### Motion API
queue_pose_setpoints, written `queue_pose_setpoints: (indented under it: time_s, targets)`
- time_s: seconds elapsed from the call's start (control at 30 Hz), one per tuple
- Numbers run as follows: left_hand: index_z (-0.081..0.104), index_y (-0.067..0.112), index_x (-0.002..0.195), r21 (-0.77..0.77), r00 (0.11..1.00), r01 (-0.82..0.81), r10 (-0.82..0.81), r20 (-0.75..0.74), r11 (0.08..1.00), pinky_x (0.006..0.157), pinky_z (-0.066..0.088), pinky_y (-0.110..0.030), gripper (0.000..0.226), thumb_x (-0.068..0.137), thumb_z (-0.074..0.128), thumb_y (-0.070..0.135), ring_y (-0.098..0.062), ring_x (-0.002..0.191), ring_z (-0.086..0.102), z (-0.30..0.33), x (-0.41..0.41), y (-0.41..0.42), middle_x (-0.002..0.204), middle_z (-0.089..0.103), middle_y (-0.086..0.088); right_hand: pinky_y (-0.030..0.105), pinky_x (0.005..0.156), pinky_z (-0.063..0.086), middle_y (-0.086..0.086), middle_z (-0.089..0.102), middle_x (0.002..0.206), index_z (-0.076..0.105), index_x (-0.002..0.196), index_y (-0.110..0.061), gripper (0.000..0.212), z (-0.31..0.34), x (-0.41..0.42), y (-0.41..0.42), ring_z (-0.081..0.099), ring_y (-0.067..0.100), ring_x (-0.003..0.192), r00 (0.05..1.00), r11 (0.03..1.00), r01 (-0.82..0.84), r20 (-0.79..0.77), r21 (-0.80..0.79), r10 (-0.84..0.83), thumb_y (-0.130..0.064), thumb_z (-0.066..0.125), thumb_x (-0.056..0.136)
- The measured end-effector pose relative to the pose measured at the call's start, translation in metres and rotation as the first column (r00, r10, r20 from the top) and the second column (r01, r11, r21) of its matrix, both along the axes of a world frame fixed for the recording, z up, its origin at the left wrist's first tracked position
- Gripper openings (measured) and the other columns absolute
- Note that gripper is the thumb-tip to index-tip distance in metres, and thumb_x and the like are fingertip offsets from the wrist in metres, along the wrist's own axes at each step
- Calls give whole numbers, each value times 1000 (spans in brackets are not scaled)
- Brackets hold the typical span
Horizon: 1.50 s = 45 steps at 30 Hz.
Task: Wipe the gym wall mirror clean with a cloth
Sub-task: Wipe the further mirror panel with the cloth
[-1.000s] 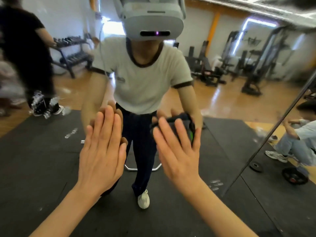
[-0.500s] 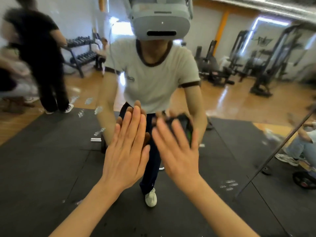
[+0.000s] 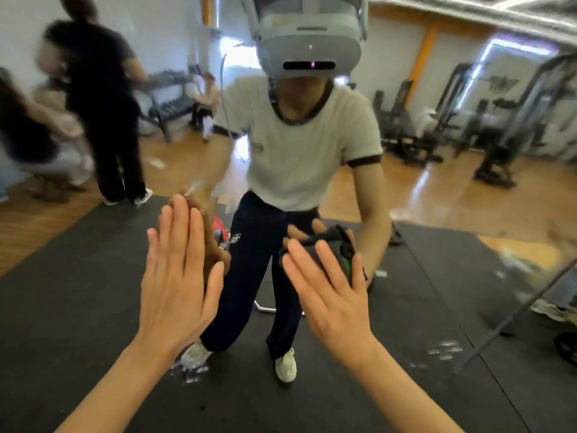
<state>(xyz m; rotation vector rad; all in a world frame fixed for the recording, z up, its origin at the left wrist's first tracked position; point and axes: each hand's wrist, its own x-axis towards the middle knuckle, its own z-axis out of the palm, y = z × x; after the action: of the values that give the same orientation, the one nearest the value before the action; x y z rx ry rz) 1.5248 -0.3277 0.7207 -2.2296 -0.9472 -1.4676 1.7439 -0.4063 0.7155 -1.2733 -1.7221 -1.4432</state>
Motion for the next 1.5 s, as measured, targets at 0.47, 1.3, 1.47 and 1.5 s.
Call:
queue_pose_setpoints:
  time_s: [0.47, 1.3, 1.47, 1.5]
  targets:
    - [-11, 11, 159, 25, 1000, 19, -18, -23, 1000, 126, -8, -36, 64, 110, 19, 37, -19, 155, -14, -3, -2, 9, 167, -22, -1, 49, 125, 5, 6, 27, 164, 35, 153, -16, 48, 26, -43, 24, 14, 23, 154, 996, 996, -36, -81, 82, 42, -10, 42, 106]
    - [12, -8, 153, 98, 1000, -30, 30, 0, 995, 125, -8, -39, 64, 101, 36, 21, -15, 154, -15, 50, -84, 52, 156, 5, -31, 48, 122, -4, 6, 36, 156, 48, 141, -2, 37, 84, -80, 44, 12, 17, 152, 842, 940, -176, -449, 293, 298, -7, 49, 104]
    - [-5, 5, 160, 135, 998, 16, -9, -55, 991, 125, -7, -40, 68, 106, 29, 28, -17, 154, -15, 48, -86, 62, 166, -11, -10, 44, 126, 0, -8, 31, 161, 39, 149, -23, 44, -27, -113, 42, 12, 18, 155, 972, 998, -56, -227, 10, 57, -10, 41, 107]
    - [-5, 4, 159, 142, 998, 19, -10, -64, 990, 125, -7, -40, 67, 106, 28, 29, -18, 154, -16, 49, -87, 62, 166, -11, -10, 43, 126, 2, -6, 37, 157, 41, 148, -22, 42, -28, -110, 40, 13, 17, 155, 980, 997, -66, -191, -29, 59, -10, 38, 108]
